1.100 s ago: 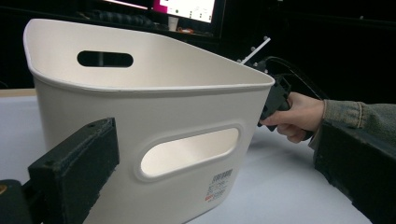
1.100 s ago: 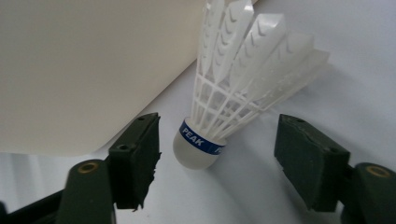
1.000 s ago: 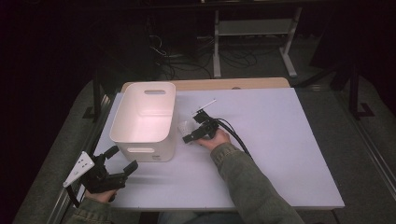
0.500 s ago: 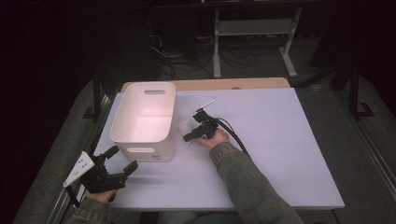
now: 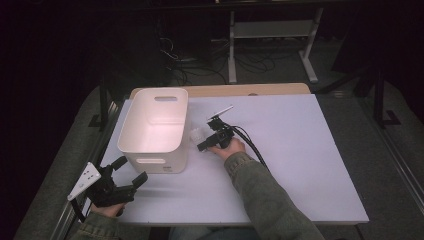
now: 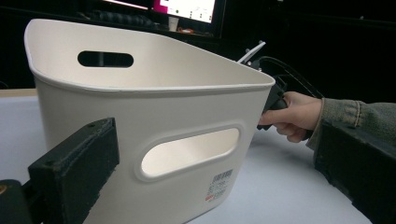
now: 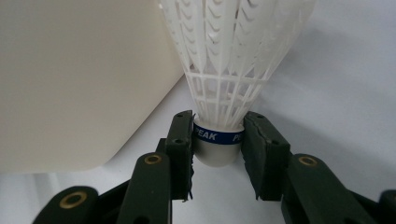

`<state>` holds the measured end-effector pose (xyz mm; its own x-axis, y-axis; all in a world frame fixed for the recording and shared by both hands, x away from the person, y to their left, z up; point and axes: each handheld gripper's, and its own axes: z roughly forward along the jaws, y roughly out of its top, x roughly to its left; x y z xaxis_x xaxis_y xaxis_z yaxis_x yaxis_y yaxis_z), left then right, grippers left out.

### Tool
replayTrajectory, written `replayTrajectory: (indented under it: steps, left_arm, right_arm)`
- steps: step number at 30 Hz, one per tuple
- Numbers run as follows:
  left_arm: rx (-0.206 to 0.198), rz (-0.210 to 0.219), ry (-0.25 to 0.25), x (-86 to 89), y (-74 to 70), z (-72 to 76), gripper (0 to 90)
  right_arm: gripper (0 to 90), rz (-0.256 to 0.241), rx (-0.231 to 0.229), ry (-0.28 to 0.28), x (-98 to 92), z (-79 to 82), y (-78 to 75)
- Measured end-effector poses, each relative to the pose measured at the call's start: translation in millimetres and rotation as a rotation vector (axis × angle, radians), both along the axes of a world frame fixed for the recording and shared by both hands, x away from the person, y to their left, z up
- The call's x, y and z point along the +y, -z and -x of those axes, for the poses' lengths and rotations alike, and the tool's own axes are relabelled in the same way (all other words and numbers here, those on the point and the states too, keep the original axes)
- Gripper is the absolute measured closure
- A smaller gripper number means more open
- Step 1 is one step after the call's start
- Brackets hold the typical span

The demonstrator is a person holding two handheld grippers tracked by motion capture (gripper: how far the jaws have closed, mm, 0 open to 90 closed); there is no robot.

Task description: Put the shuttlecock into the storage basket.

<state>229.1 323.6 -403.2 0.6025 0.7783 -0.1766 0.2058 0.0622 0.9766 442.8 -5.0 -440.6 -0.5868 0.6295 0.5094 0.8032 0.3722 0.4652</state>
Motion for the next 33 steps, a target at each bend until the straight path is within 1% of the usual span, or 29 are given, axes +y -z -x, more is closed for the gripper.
replayTrajectory:
  steps: [1,4,7,9,11,14,16,18,20,21,22,23,24,27,33]
  left_arm:
    - [0.000,-0.004,0.001,0.2,0.0,0.0,0.0]
    - [0.000,-0.001,0.000,0.0,0.0,0.1,0.0]
    - [0.000,-0.002,0.000,0.0,0.0,0.0,0.0]
    - [0.000,-0.005,-0.001,0.1,-0.1,0.1,0.0]
    - [-0.002,0.002,-0.001,-0.3,-0.1,0.2,0.0]
    - [-0.002,0.000,-0.001,-0.1,-0.1,0.1,0.0]
    - [-0.001,0.000,-0.001,-0.2,-0.1,0.1,0.0]
    - [-0.001,-0.001,-0.001,-0.1,-0.1,0.0,0.0]
    - [0.000,-0.005,0.000,0.1,-0.1,0.1,0.0]
    - [0.000,-0.005,0.000,0.1,-0.1,0.1,0.0]
    - [-0.001,-0.002,0.001,-0.2,-0.2,0.1,0.0]
    - [-0.003,0.003,0.002,-0.5,-0.2,0.1,0.0]
    - [-0.002,-0.002,0.004,-0.3,-0.2,0.1,0.0]
    - [-0.001,-0.001,0.003,-0.3,-0.1,0.1,0.0]
    - [-0.002,-0.001,0.002,-0.5,-0.1,-0.1,0.0]
  right_arm:
    - [63.3,0.005,-0.002,0.012,-1.3,-0.6,0.2]
    - [63.4,0.005,0.000,0.016,-2.7,-0.5,-0.7]
    - [63.6,-0.001,-0.003,0.012,-3.5,-0.5,-1.8]
    - [63.6,-0.018,-0.002,0.006,-4.8,-0.5,-3.7]
    - [63.7,-0.017,-0.004,0.007,-6.0,-0.7,-4.7]
    - [63.7,-0.011,-0.010,0.010,-6.9,-0.8,-5.8]
    - [63.7,-0.016,-0.022,0.002,-8.2,-0.2,-8.4]
    - [63.7,-0.008,-0.039,-0.005,-8.6,1.2,-12.0]
    - [63.8,-0.009,-0.036,-0.014,-8.8,1.8,-13.4]
    - [63.7,0.001,-0.044,-0.014,-8.7,2.4,-14.4]
    - [63.7,0.001,-0.042,-0.013,-9.2,2.7,-15.2]
    - [63.8,0.002,-0.050,-0.013,-11.0,2.7,-16.7]
    - [63.8,-0.002,-0.051,-0.015,-12.0,2.5,-17.6]
    - [63.8,0.005,-0.061,-0.007,-14.3,2.4,-19.6]
    - [63.8,0.003,-0.069,-0.010,-17.3,3.7,-24.3]
